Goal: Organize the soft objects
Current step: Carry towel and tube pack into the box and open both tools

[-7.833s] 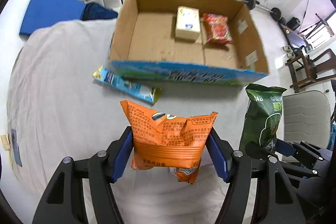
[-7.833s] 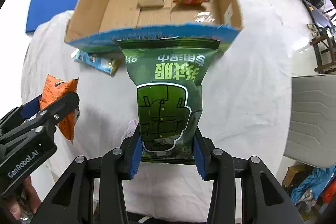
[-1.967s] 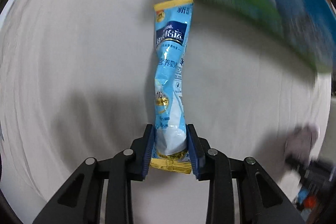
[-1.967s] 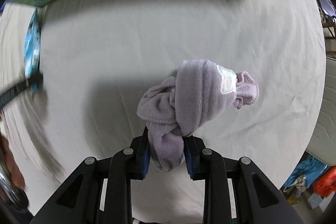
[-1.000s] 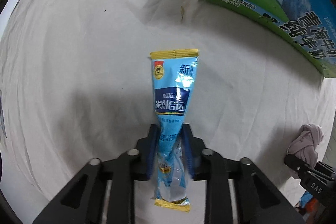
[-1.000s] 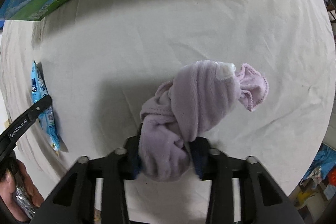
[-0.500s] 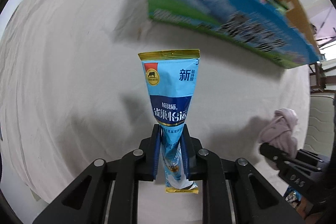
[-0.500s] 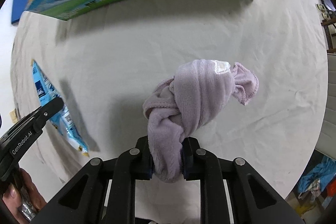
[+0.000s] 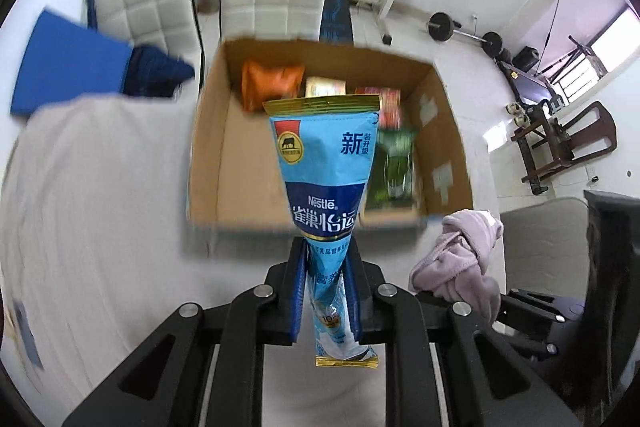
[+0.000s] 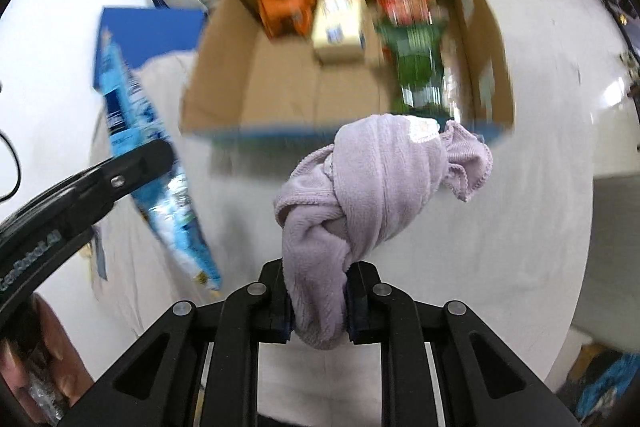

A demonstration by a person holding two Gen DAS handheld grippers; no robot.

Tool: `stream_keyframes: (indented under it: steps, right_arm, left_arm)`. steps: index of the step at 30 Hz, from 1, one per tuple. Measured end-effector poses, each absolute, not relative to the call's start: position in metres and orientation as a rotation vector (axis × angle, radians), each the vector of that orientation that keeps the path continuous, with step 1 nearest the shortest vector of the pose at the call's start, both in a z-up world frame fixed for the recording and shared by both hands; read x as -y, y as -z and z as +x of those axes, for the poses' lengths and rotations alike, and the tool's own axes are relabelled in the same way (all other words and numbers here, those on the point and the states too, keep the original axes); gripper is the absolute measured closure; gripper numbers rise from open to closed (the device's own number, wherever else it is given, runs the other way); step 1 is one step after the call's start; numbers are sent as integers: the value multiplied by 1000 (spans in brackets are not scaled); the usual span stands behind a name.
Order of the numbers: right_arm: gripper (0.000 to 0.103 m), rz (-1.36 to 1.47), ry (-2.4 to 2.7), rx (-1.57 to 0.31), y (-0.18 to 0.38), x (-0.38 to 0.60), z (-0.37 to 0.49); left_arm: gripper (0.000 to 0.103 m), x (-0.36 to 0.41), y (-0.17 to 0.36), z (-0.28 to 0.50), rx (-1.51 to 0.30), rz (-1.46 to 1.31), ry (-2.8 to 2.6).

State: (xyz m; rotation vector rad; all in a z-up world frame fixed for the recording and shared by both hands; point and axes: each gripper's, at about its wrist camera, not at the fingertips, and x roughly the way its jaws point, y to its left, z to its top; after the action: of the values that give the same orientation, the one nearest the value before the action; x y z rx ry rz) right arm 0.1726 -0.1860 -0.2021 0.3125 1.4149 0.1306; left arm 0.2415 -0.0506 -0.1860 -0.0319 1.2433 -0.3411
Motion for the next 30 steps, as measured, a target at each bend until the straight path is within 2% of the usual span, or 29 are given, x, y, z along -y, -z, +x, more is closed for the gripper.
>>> stream_keyframes:
  steps: [4,13,25,26,28,30]
  right_arm:
    - [84,304,-114,-1370,199,173,221]
    - [84,330,-79,-1403,247,173,290]
    - [84,350,-49,-1516,340,164,325]
    - [83,345,-55,-1528,346,162,326]
    - [79,359,-64,-1556,357,162,328]
    - [66,355,-48,-1582,365,163,330]
  left_arm:
    - [88,58,180,286,-1231,2,345]
    - [88,64,248,377,-1379,39,325]
    - [88,63,329,407,-1535,115,288]
    - [85,63,333,406,-1543,114,285]
    - [85,62,340,403,-1553,132,261]
    - [76,59,343,400,-1564,135,230]
